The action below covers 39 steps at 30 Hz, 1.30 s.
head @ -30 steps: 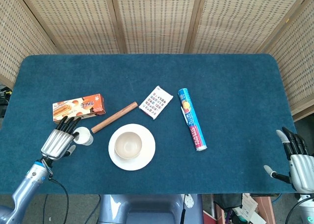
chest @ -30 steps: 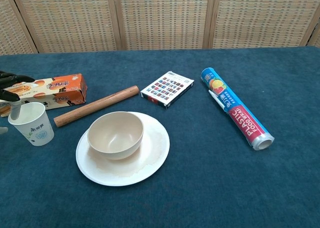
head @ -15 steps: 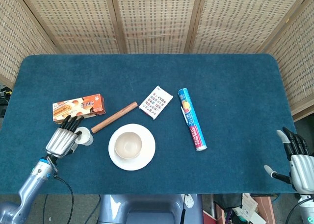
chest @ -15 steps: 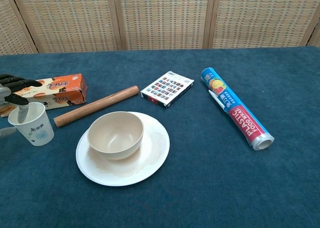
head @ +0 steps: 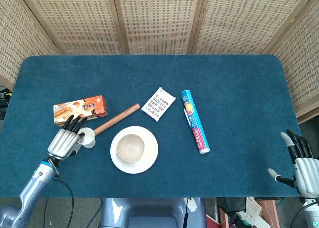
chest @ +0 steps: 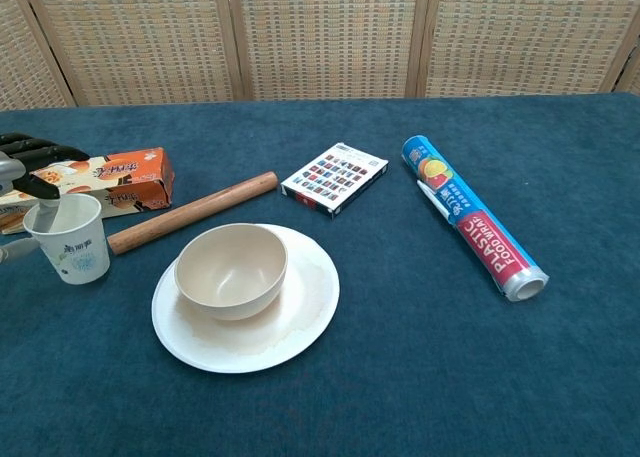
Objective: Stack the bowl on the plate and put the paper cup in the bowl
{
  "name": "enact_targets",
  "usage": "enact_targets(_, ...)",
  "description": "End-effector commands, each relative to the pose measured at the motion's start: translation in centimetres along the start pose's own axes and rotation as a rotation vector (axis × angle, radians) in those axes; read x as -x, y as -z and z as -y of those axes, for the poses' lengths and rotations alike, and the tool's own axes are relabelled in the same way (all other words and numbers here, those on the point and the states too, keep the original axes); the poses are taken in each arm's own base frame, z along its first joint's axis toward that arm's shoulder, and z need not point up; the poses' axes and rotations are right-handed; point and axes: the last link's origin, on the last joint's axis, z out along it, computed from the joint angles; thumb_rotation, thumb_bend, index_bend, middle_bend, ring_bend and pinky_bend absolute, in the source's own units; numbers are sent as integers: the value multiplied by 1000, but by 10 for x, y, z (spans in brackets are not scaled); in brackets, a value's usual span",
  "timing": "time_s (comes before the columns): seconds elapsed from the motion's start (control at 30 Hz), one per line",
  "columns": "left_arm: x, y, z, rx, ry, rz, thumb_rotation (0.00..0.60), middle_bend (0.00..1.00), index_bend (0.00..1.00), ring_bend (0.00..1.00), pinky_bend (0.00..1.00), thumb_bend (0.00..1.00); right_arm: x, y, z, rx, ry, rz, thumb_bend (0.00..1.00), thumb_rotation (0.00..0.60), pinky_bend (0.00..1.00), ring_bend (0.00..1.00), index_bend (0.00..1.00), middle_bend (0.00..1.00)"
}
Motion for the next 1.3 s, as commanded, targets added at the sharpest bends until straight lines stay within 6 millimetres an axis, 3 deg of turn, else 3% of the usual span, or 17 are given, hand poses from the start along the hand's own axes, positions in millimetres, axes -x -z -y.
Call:
enact_targets(0.03,-3,0,1,2,-7,-10,600,58,586,0,18,386,0,0,0,1,0,1,146,600,0,0,0,0)
enact_targets(0.4,-20,-4,-10,33,6,-56,600,59,594,0,18,387,0,0,0,3,1,2,146,600,0,0,0,0)
enact_targets(0.87,-58,-15,-57,149,23,-124,600,59,594,0,18,387,-2,-1,-3,10,-9,-11,146,600,0,0,0,0)
enact_targets(1.3,-59,-18,-96,232,34,-101,600,60,594,0,18,387,-5,0,-5,14,-22,-23,146,600,0,0,0,0)
